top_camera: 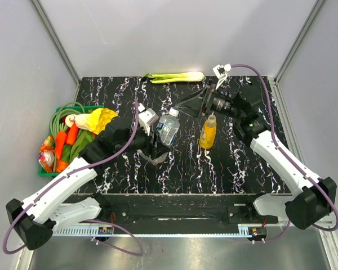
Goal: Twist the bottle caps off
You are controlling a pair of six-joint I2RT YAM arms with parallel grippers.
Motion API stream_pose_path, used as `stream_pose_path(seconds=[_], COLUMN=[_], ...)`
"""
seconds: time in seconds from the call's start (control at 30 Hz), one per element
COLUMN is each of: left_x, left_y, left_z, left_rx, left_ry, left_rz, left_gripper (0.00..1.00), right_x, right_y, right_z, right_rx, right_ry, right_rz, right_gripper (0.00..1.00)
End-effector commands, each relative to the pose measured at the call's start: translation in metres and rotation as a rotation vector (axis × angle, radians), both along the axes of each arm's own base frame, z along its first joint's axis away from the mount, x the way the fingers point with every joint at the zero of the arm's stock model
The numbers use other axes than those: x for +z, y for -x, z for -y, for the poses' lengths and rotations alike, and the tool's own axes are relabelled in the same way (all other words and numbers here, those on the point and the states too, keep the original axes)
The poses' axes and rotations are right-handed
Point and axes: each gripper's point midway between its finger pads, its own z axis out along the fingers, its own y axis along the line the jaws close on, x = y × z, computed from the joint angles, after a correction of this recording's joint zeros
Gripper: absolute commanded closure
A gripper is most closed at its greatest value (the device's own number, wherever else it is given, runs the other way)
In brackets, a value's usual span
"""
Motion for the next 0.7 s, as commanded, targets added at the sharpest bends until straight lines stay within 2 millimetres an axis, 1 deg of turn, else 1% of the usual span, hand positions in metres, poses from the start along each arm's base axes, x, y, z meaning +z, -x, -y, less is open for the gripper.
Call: stream_pose_path(seconds=[0.0, 0.1, 0.13, 0.23, 0.3, 0.47, 0.63, 0.67], left_x=[0.015, 0.012, 0.008, 0.005, 0.001, -0.001, -0.005, -0.005], left_y=[-0.027, -0.034, -0.032, -0.041, -0.040, -0.047, -0.050, -0.050], left_z=[-0.015, -0.019, -0.019, -0.026, -0.024, -0.024, -0.022, -0.022], left_rx=[0.184, 0.257, 0.259, 0.351, 0.357, 0.430, 0.461, 0.461], left_ry=[-0.097, -0.148, -0.169, -0.249, -0.297, -0.377, -0.411, -0.412], left_rz=[0.098, 0.108, 0.098, 0.118, 0.123, 0.143, 0.141, 0.142], left_gripper=[0.96, 0.96, 0.96, 0.97, 0.97, 0.97, 0.98, 0.98], right_x=[0.000, -0.007, -0.009, -0.014, -0.017, -0.027, -0.039, -0.040], right_y=[-0.020, -0.024, -0.025, -0.025, -0.026, -0.031, -0.036, -0.035], right_z=[0.002, -0.002, -0.003, -0.007, -0.010, -0.013, -0.014, -0.014], right_rx=[-0.080, -0.062, -0.056, -0.029, -0.018, -0.015, -0.028, -0.025], right_ry=[0.042, 0.052, 0.054, 0.061, 0.060, 0.076, 0.105, 0.107], right_rz=[-0.045, -0.093, -0.105, -0.131, -0.152, -0.203, -0.253, -0.256], right_gripper=[0.00, 0.00, 0.00, 0.00, 0.00, 0.00, 0.10, 0.13])
